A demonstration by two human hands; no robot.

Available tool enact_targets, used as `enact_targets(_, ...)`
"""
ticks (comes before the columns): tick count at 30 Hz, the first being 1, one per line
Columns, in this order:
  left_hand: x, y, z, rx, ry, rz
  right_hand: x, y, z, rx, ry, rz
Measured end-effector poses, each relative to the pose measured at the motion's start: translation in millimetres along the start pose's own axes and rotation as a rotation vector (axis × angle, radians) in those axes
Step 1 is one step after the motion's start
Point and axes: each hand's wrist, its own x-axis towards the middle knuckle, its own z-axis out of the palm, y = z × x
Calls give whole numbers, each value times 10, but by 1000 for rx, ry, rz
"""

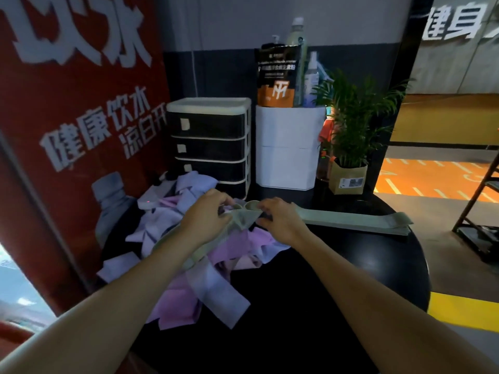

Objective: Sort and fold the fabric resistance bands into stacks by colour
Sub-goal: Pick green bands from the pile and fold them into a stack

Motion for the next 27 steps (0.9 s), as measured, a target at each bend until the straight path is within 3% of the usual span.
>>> enact_targets(12, -223, -366, -11, -84, -29, -53, 201, 51, 323, -173, 80, 109)
enact_targets(21, -64, -298, -99, -233, 23, -41, 306, -229, -200, 78, 312, -144)
enact_targets(25, 97, -94, -249, -302, 148, -29, 281, -351, -477, 76, 345, -243)
enact_targets(27, 178, -4, -299, -342, 116, -46, 254, -389, -570, 64, 355, -288)
